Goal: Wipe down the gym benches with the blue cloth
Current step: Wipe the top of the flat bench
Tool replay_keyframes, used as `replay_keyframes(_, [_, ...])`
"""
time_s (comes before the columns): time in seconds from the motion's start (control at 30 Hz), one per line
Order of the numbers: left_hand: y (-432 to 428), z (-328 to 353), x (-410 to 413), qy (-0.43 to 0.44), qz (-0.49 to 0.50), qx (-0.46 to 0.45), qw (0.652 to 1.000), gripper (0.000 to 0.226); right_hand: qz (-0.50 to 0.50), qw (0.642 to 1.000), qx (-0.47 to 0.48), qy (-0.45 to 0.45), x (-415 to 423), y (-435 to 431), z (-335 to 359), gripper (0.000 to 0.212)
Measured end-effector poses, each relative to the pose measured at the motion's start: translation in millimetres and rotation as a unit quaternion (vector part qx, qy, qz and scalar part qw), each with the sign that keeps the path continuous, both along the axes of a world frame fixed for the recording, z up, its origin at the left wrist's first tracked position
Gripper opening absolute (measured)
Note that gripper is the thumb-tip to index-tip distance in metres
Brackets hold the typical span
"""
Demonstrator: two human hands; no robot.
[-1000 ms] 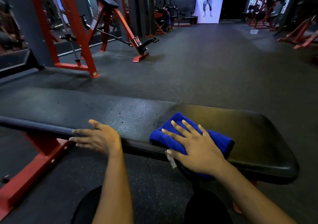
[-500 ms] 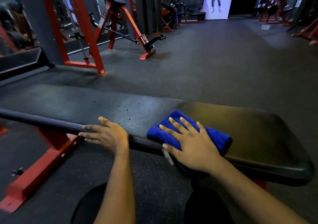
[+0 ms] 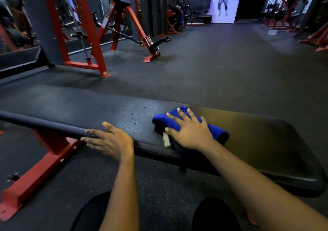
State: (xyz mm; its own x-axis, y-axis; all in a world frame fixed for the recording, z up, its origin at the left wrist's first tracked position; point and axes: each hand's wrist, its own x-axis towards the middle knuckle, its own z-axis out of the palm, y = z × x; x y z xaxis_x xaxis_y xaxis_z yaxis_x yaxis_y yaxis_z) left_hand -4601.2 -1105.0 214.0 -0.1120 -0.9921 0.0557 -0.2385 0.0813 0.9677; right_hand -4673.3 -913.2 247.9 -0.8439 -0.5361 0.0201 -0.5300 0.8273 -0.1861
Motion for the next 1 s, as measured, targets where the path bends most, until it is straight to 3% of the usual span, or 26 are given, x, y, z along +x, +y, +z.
replay_keyframes(0.13, [0.8, 0.9, 1.1, -0.008, -0.001, 0.002, 1.0, 0.068, -0.038, 0.998, 0.032, -0.049, -51.3, -27.0, 9.2, 0.065])
replay_keyframes(0.3, [-3.9, -2.7, -1.0, -0.014, 0.006, 0.0, 1.0, 0.067, 0.025, 0.999, 0.02, 0.002, -18.2, 4.3, -1.7, 0.061])
replay_keyframes(0.4, [-3.4, -4.0, -5.2, -0.014, 0.01, 0.001, 1.0, 0.067, -0.02, 1.0, 0.021, -0.011, -32.5, 16.3, 0.9, 0.061])
replay_keyframes(0.53, [-6.1, -9.2, -5.7, -0.012, 0.014, -0.01, 1.0, 0.068, -0.063, 0.996, 0.041, -0.049, -74.9, -34.6, 9.3, 0.064])
replay_keyframes(0.63, [-6.7, -9.9, -5.0, -0.007, 0.018, -0.01, 1.0, 0.068, 0.008, 0.998, 0.052, -0.027, -71.9, -53.5, 6.1, 0.061])
replay_keyframes(0.77, [-7.5, -11.2, -6.2, 0.0, 0.013, -0.022, 1.0, 0.067, 0.093, 0.996, 0.019, -0.003, -50.2, -4.1, 1.0, 0.058])
replay_keyframes(0.93, [-3.6, -8.8, -4.8, 0.016, 0.01, -0.032, 0.999, 0.067, -0.008, 0.999, 0.034, -0.031, -94.9, -28.1, 9.4, 0.06])
replay_keyframes(1.0, [-3.0, -8.7, -6.0, 0.02, 0.01, -0.033, 0.999, 0.067, 0.002, 0.998, 0.047, -0.038, -98.7, -61.1, 10.1, 0.06])
